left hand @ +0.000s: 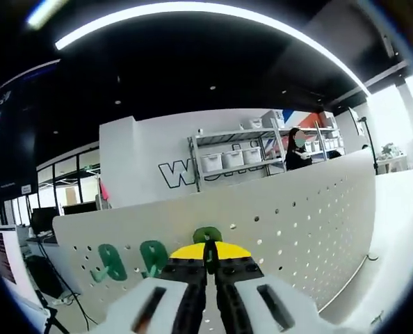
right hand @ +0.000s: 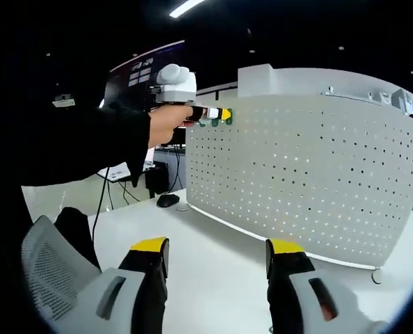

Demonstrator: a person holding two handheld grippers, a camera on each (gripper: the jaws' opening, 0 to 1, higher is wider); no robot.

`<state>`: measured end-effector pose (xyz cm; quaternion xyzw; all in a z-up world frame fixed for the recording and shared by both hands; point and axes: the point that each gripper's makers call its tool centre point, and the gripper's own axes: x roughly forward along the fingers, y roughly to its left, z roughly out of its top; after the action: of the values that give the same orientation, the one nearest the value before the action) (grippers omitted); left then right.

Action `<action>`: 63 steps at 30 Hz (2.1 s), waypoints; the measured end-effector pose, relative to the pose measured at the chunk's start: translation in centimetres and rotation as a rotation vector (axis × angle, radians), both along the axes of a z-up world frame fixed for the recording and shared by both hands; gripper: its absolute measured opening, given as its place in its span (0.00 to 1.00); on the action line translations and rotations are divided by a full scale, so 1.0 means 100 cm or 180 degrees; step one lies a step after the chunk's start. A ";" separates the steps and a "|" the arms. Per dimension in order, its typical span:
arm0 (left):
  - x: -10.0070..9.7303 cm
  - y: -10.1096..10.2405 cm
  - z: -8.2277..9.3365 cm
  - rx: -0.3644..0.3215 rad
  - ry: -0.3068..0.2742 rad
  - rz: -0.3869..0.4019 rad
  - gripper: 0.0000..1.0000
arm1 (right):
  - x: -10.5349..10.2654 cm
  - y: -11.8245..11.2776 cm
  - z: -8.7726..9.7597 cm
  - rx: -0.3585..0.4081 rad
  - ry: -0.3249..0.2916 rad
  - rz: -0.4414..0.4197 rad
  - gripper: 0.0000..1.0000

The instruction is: Insert the hook assembly into the mounting plate slot until the hook locks in place.

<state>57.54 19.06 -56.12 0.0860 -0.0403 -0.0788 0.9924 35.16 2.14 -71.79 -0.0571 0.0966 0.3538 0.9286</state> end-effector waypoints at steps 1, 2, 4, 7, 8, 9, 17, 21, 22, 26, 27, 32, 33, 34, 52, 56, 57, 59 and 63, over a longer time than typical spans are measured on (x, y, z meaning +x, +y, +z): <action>0.000 0.000 0.000 0.0011 -0.0005 0.0000 0.02 | 0.000 0.000 0.000 0.0000 0.0004 -0.0003 0.54; 0.001 0.000 0.000 0.0028 -0.0011 0.0003 0.02 | 0.000 0.000 0.000 0.0000 0.0004 -0.0005 0.54; 0.001 0.000 0.000 0.0043 -0.0025 0.0023 0.02 | 0.001 -0.001 -0.001 0.0000 0.0010 -0.0010 0.53; 0.001 -0.001 0.000 0.0130 -0.0084 0.0081 0.03 | 0.002 -0.001 -0.001 -0.0006 0.0012 -0.0017 0.53; 0.001 -0.002 0.000 0.0145 -0.0097 0.0095 0.03 | 0.002 -0.001 -0.001 -0.0008 0.0014 -0.0019 0.53; 0.001 -0.002 0.000 0.0153 -0.0101 0.0097 0.03 | 0.002 -0.002 -0.001 -0.0010 0.0016 -0.0021 0.53; 0.003 -0.004 0.003 0.0461 -0.0074 0.0145 0.03 | 0.002 -0.002 -0.004 -0.0032 0.0038 -0.0024 0.53; 0.004 -0.005 0.001 0.0557 -0.0057 0.0132 0.03 | 0.002 -0.001 -0.005 -0.0039 0.0047 -0.0016 0.53; 0.004 -0.005 0.002 0.0708 -0.0084 0.0157 0.03 | 0.002 -0.001 -0.005 -0.0038 0.0049 -0.0015 0.52; 0.006 -0.007 0.000 0.0777 -0.0148 0.0207 0.03 | 0.002 -0.001 -0.005 -0.0045 0.0050 -0.0016 0.52; 0.007 -0.008 -0.002 0.0814 -0.0159 0.0210 0.03 | 0.002 -0.001 -0.005 -0.0047 0.0049 -0.0016 0.52; 0.006 -0.005 -0.001 0.0637 -0.0211 0.0188 0.03 | 0.003 -0.003 -0.004 -0.0031 0.0046 -0.0038 0.52; 0.006 -0.005 0.000 0.0647 -0.0213 0.0178 0.04 | 0.003 -0.003 -0.004 -0.0028 0.0042 -0.0043 0.52; 0.005 -0.004 0.000 0.0627 -0.0202 0.0157 0.04 | 0.003 -0.003 -0.003 -0.0025 0.0037 -0.0044 0.52; -0.031 -0.002 0.004 0.0404 -0.0160 0.0034 0.18 | -0.001 0.003 0.000 -0.0068 -0.0030 0.0039 0.51; -0.049 -0.002 0.006 0.0408 -0.0200 -0.0020 0.20 | -0.002 0.002 -0.001 -0.0058 -0.0020 0.0030 0.51; -0.053 -0.002 0.004 0.0370 -0.0174 -0.0041 0.20 | -0.002 0.003 -0.001 -0.0071 -0.0020 0.0039 0.51; -0.058 -0.002 0.004 0.0357 -0.0181 -0.0054 0.21 | -0.002 0.004 -0.001 -0.0078 -0.0028 0.0051 0.51; -0.071 -0.004 0.003 0.0350 -0.0178 -0.0093 0.23 | -0.003 0.005 0.001 -0.0085 -0.0070 0.0065 0.51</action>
<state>50.47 18.67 -55.85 0.1420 -0.0648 -0.0930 0.9834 34.87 2.62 -71.72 -0.0744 0.0905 0.3613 0.9250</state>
